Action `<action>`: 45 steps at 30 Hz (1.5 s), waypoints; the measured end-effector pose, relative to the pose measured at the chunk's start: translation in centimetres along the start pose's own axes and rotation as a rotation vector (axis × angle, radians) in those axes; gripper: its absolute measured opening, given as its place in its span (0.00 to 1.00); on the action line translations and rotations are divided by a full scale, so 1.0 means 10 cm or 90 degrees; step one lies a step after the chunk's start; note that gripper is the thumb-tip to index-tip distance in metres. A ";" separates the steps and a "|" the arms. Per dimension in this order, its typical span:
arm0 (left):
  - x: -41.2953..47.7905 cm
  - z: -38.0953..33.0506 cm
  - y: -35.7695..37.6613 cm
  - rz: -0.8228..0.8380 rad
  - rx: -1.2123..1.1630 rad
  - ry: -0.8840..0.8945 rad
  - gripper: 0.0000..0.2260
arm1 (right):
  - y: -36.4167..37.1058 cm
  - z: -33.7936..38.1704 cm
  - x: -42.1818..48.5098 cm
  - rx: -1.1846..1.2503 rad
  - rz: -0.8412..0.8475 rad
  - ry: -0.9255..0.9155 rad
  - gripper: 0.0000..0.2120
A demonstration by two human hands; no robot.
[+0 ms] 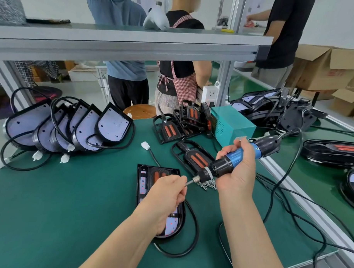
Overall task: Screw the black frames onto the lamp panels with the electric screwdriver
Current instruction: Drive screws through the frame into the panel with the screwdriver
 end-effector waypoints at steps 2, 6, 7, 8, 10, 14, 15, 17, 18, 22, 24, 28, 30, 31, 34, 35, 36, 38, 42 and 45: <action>-0.02 0.03 0.04 -0.031 0.065 0.061 0.15 | 0.01 0.02 0.03 -0.030 -0.026 -0.004 0.08; 0.01 -0.05 0.01 0.069 0.046 0.060 0.16 | 0.04 0.13 0.12 -0.019 -0.034 0.021 0.09; 0.03 -0.09 -0.01 0.136 0.012 0.028 0.16 | 0.04 0.14 0.14 -0.007 -0.027 0.027 0.09; 0.04 -0.12 -0.03 0.194 -0.022 0.000 0.16 | 0.03 0.15 0.15 -0.002 -0.022 0.035 0.08; 0.07 -0.14 -0.06 0.245 -0.061 -0.016 0.14 | 0.02 0.14 0.17 -0.008 -0.016 0.053 0.08; 0.07 -0.09 0.01 0.095 0.208 0.129 0.13 | 0.00 0.12 0.24 -0.052 -0.025 0.073 0.10; 0.08 -0.07 0.03 0.035 0.335 0.196 0.13 | -0.02 0.13 0.26 -0.058 -0.036 0.073 0.10; 0.10 -0.05 0.05 -0.036 0.458 0.303 0.13 | -0.06 0.13 0.32 -0.063 -0.067 0.071 0.10; 0.12 -0.05 0.05 -0.051 0.479 0.334 0.14 | -0.08 0.13 0.35 -0.064 -0.079 0.072 0.09; 0.22 -0.05 0.09 -0.069 0.559 0.353 0.14 | -0.15 0.15 0.42 -0.043 -0.110 0.066 0.08; 0.28 -0.06 0.06 -0.057 0.558 0.307 0.13 | -0.17 0.20 0.45 -0.017 -0.114 0.046 0.09; 0.49 -0.02 -0.02 0.018 0.700 0.190 0.16 | -0.26 0.36 0.53 0.006 -0.128 -0.001 0.08; 0.61 0.00 0.02 0.026 0.798 0.216 0.11 | -0.31 0.44 0.58 0.006 -0.133 -0.017 0.09; 0.67 0.00 0.06 0.034 0.842 0.238 0.10 | -0.33 0.46 0.59 0.008 -0.136 -0.022 0.09; 0.83 0.00 0.22 0.061 0.944 0.284 0.10 | -0.39 0.50 0.61 0.013 -0.148 -0.025 0.09; 0.86 -0.01 0.27 0.065 0.961 0.296 0.09 | -0.41 0.50 0.61 0.015 -0.150 -0.023 0.09; 0.90 -0.02 0.30 0.065 0.973 0.306 0.07 | -0.42 0.50 0.62 0.015 -0.150 -0.022 0.09; 0.94 -0.03 0.34 0.065 0.985 0.324 0.06 | -0.43 0.50 0.62 0.013 -0.149 -0.021 0.09; 0.97 -0.05 0.38 0.094 0.997 0.326 0.08 | -0.45 0.52 0.63 0.016 -0.151 -0.023 0.10; 0.98 -0.04 0.38 0.105 1.016 0.329 0.08 | -0.46 0.54 0.63 0.028 -0.154 -0.026 0.10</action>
Point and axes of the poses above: each hand's wrist, its own x-axis towards the middle knuckle, its own y-axis out of the palm, z = x × y, the point moved 1 cm from there along x, towards the middle knuckle, and after that the axes turned 5 degrees about z, right-handed, at the moved point
